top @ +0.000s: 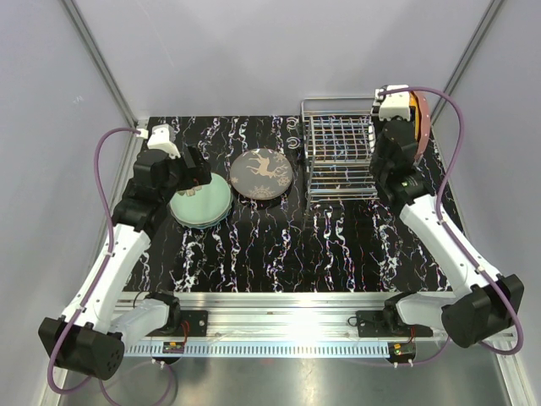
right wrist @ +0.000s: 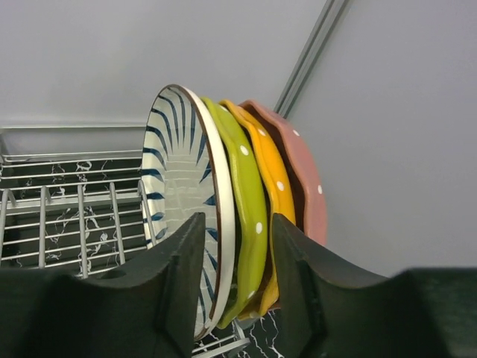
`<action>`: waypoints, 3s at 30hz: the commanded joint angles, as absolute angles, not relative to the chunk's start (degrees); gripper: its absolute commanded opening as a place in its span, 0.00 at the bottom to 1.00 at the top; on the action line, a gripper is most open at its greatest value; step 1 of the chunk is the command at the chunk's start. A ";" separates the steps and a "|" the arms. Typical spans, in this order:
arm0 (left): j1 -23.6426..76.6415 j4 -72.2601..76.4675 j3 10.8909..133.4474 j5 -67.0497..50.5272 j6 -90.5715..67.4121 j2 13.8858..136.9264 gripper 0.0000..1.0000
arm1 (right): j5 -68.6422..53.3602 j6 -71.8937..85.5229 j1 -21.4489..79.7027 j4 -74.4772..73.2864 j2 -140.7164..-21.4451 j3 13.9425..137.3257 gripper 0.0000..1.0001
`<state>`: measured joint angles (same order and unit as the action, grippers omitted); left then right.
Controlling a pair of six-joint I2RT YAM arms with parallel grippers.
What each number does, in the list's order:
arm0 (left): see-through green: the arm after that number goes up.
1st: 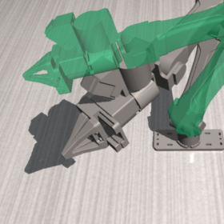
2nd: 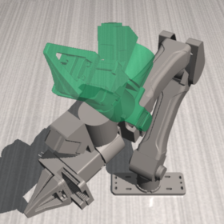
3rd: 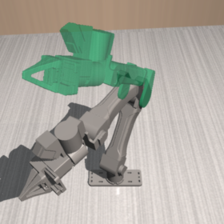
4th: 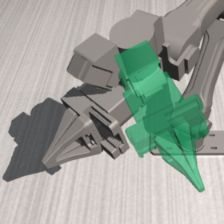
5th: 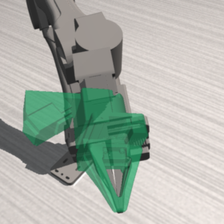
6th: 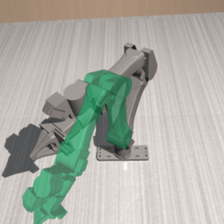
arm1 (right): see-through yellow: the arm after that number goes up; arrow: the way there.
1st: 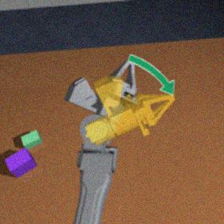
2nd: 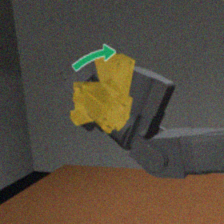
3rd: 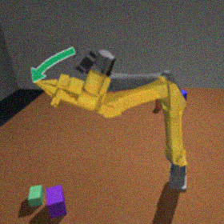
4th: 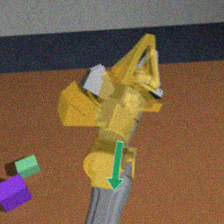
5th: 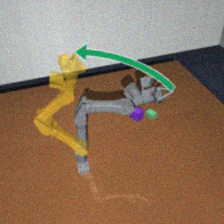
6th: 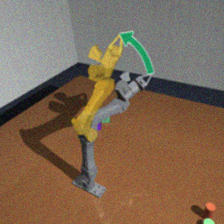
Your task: Load the plates into the dish rack
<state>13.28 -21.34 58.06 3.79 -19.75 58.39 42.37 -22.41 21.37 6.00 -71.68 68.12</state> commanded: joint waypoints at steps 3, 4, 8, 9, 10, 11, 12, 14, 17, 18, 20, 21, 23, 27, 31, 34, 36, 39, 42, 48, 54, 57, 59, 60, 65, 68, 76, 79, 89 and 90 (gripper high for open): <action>13.01 -20.48 60.82 2.81 -19.51 58.80 0.99 | 40.44 -17.85 21.18 3.17 -66.01 73.30 0.53; 13.01 -20.48 60.82 2.99 -19.51 58.89 0.99 | 39.99 -17.06 21.09 2.38 -65.40 73.56 0.56; 13.01 -20.65 60.82 2.99 -19.07 59.06 0.99 | 37.27 -11.80 21.09 -3.32 -61.53 74.27 0.62; 13.01 -20.65 60.82 2.99 -18.99 59.24 0.99 | 36.66 -10.82 21.09 -4.21 -60.91 74.44 0.63; 13.01 -20.65 60.99 2.81 -18.90 59.41 0.99 | 36.30 -8.98 21.18 -5.78 -60.21 74.62 0.64; 13.01 -20.74 61.08 2.73 -18.64 59.59 0.99 | 35.25 -8.09 21.09 -6.76 -58.99 74.71 0.65; 13.01 -20.92 61.08 2.38 -18.55 60.02 0.99 | 34.90 -7.13 21.18 -7.55 -58.10 74.71 0.66; 13.01 -21.01 61.17 1.85 -18.20 60.55 0.99 | 34.28 -4.14 21.09 -10.10 -55.65 74.18 0.68; 13.01 -21.27 61.35 0.53 -17.58 61.78 0.99 | 32.88 -0.36 21.18 -12.56 -51.00 71.46 0.69; 13.01 -21.44 61.43 0.27 -17.40 62.74 0.99 | 31.83 1.65 21.09 -13.18 -49.58 70.59 0.68; 13.09 -21.97 61.96 -1.13 -16.62 63.72 0.99 | 31.20 4.74 21.09 -14.76 -45.63 67.69 0.69; 13.10 -22.41 62.22 -1.23 -16.44 65.03 0.99 | 31.11 5.70 21.09 -15.46 -44.14 66.72 0.69; 13.53 -23.81 63.19 -1.58 -15.48 66.44 0.99 | 31.03 8.25 21.09 -16.96 -40.19 63.82 0.69; 16.16 -28.81 65.82 -1.58 -13.19 73.10 0.99 | 29.45 12.56 21.09 -20.12 -33.76 57.94 0.67; 21.87 -33.57 69.51 4.29 -10.55 79.88 0.95 | 27.51 15.90 21.09 -21.79 -26.65 51.79 0.60; 27.06 -35.42 70.22 11.39 -8.18 84.19 0.93 | 27.07 17.22 21.09 -22.32 -23.92 47.57 0.56; 29.17 -36.29 70.31 14.40 -7.82 87.09 0.90 | 26.37 17.84 21.18 -22.50 -21.98 45.19 0.54; 30.32 -36.65 70.49 15.90 -8.00 90.08 0.87 | 25.84 18.80 21.18 -22.85 -20.39 44.30 0.52; 30.76 -36.56 70.31 16.26 -7.74 92.28 0.76 | 24.43 18.37 21.09 -23.38 -20.13 44.73 0.50; 31.11 -35.86 69.96 18.01 -7.82 95.62 0.63 | 23.73 18.89 21.09 -23.73 -18.64 44.48 0.43; 31.11 -34.72 70.14 18.98 -7.82 97.82 0.59 | 23.03 19.07 21.09 -23.91 -18.54 44.56 0.41; 31.03 -34.19 70.05 19.60 -7.91 98.35 0.52 | 22.76 19.16 21.18 -23.64 -18.28 44.47 0.40; 31.03 -34.10 70.14 19.51 -7.82 98.87 0.47 | 22.59 19.16 21.18 -23.82 -18.28 44.47 0.39; 31.03 -34.10 70.31 19.25 -7.74 99.14 0.46 | 22.59 19.16 21.09 -23.73 -18.19 44.47 0.39; 30.68 -33.31 70.58 18.11 -7.82 100.63 0.42 | 22.50 19.25 21.09 -23.64 -17.93 44.38 0.38; 29.19 -32.96 70.66 16.71 -8.44 100.72 0.42 | 22.50 19.25 21.09 -23.64 -17.84 44.38 0.38; 27.60 -33.22 71.28 12.66 -8.70 101.51 0.18 | 22.32 19.25 21.09 -23.47 -17.75 44.30 0.38; 27.60 -32.70 71.28 10.99 -8.61 100.82 0.16 | 22.41 19.34 21.09 -23.55 -17.58 44.21 0.38; 27.77 -32.78 70.93 11.59 -8.61 99.93 0.17 | 22.50 19.16 21.09 -23.38 -17.58 44.21 0.37; 27.86 -32.70 70.84 11.86 -8.61 99.50 0.25 | 22.50 19.25 21.09 -23.38 -17.58 44.21 0.37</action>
<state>27.49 -34.20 69.12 12.97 -8.36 100.71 22.85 18.87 21.30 -24.84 -17.89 43.81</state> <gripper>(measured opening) 0.186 0.374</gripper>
